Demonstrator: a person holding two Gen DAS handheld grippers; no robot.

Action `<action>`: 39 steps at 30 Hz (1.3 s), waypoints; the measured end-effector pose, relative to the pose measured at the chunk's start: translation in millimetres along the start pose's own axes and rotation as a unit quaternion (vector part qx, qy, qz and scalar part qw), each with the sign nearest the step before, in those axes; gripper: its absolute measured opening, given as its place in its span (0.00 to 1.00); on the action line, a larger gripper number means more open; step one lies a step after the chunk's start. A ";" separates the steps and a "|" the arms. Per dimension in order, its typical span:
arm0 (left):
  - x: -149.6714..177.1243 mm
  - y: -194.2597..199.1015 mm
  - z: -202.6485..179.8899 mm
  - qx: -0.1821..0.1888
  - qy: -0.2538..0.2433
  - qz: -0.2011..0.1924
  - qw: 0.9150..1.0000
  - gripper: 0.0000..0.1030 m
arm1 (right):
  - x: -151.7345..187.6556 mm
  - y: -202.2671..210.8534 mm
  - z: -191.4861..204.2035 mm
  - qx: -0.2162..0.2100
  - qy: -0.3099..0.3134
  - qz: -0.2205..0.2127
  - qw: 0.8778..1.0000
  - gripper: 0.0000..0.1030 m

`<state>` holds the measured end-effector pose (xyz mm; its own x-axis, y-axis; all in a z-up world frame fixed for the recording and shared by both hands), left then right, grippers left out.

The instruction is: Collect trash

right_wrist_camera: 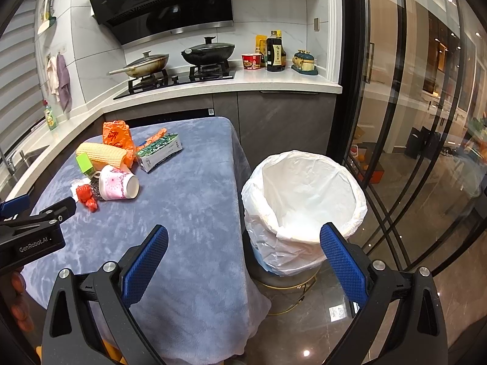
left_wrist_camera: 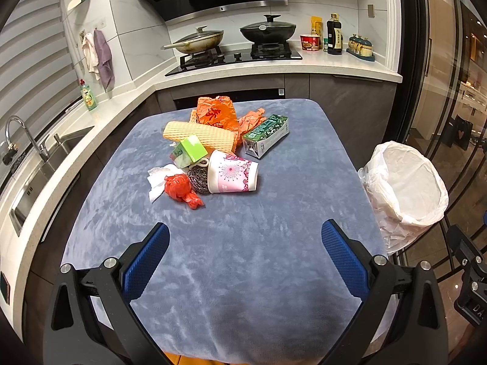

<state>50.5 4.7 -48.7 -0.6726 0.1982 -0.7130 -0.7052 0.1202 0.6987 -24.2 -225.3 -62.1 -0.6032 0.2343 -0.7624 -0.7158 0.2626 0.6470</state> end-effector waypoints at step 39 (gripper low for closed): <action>0.7 -4.2 4.8 0.001 0.001 0.000 1.000 0.93 | -1.2 -0.4 2.6 0.003 0.003 0.001 1.000 0.93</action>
Point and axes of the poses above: each gripper's, at about its wrist camera, not at the fingertips, and y roughly against the way its jaws point, z to its left, x to its underside, the point moved 7 cm from there along -y, roughly the way its jaws point, and after that the axes turned 7 degrees about x, right-handed, at the moved point
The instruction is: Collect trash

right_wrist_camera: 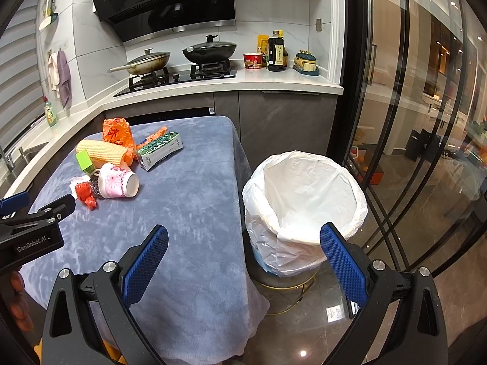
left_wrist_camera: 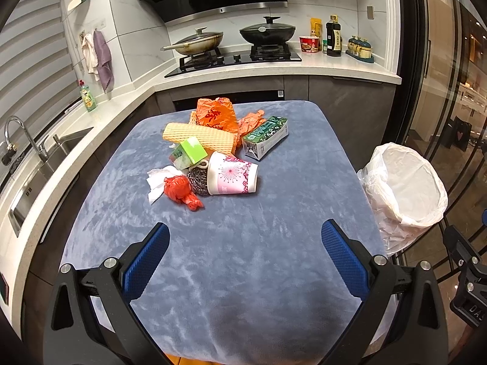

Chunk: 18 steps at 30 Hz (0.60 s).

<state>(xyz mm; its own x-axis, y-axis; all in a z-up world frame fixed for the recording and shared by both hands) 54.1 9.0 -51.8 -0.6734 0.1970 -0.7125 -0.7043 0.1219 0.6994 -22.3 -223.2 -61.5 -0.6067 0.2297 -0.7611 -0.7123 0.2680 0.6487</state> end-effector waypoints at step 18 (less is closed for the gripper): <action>-2.1 3.8 -5.0 -0.004 -0.005 -0.021 1.000 0.92 | -0.1 0.9 -0.1 0.002 -0.001 -0.001 1.000 0.93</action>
Point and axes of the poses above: each gripper's, at about its wrist camera, not at the fingertips, and y roughly against the way its jaws point, z to its left, x to its underside, the point moved 7 cm from there along -y, roughly the way its jaws point, and after that the axes turned 7 degrees about x, right-handed, at the moved point
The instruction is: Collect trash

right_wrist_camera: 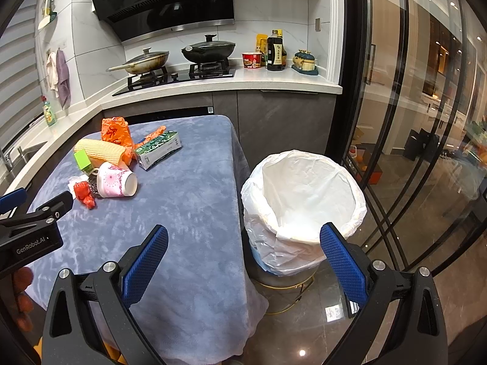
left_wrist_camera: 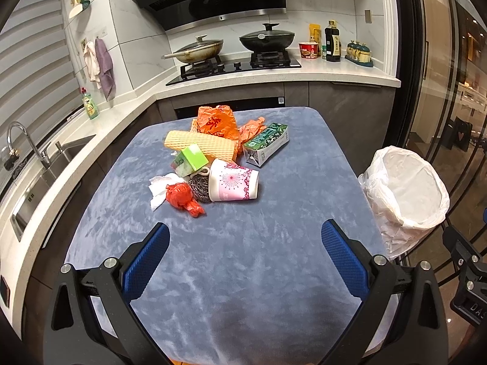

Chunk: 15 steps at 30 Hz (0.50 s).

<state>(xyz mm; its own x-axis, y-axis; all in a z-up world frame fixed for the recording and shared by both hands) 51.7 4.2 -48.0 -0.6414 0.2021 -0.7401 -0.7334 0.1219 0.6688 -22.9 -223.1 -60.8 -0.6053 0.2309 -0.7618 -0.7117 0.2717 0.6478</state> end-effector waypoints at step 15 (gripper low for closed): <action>2.5 -3.1 -0.4 0.014 0.008 0.009 1.000 0.89 | -0.8 -0.5 2.4 0.000 0.002 0.001 1.000 0.93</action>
Point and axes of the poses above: each gripper's, at about its wrist camera, not at the fingertips, and y roughly against the way its jaws point, z to its left, x to its underside, the point moved 7 cm from there along -y, roughly the way its jaws point, and after that the axes turned 7 degrees about x, right-handed, at the moved point
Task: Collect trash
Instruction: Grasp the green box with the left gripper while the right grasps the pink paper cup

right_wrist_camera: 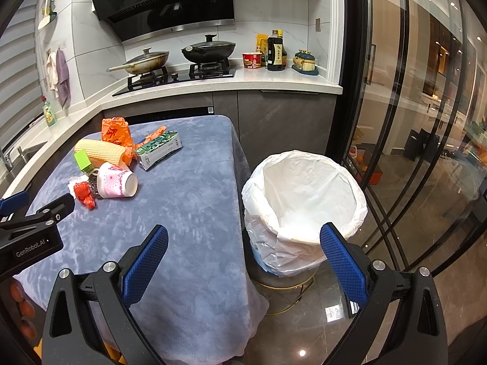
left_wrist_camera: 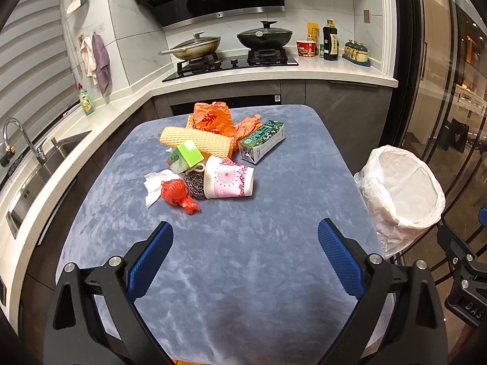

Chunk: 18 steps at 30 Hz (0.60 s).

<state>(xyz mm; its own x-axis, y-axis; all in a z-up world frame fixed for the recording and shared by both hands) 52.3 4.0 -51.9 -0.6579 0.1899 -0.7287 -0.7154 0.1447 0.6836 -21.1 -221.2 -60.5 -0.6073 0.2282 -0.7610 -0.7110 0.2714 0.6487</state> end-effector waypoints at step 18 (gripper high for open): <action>-3.4 -38.8 46.2 0.010 0.047 0.008 0.999 0.89 | -3.0 -37.1 36.0 -0.011 0.032 0.013 0.999 0.93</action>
<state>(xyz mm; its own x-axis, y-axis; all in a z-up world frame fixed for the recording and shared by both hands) 93.2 42.6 -74.1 -0.6888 0.0998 -0.7181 -0.7008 0.1620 0.6947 19.8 -198.3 -82.3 -0.6466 0.1747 -0.7425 -0.7016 0.2458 0.6688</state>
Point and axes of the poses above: each gripper's, at about its wrist camera, not at the fingertips, and y roughly against the way its jaws point, z to its left, x to its underside, the point moved 7 cm from there along -y, roughly the way its jaws point, and after that the axes turned 7 degrees about x, right-handed, at the moved point
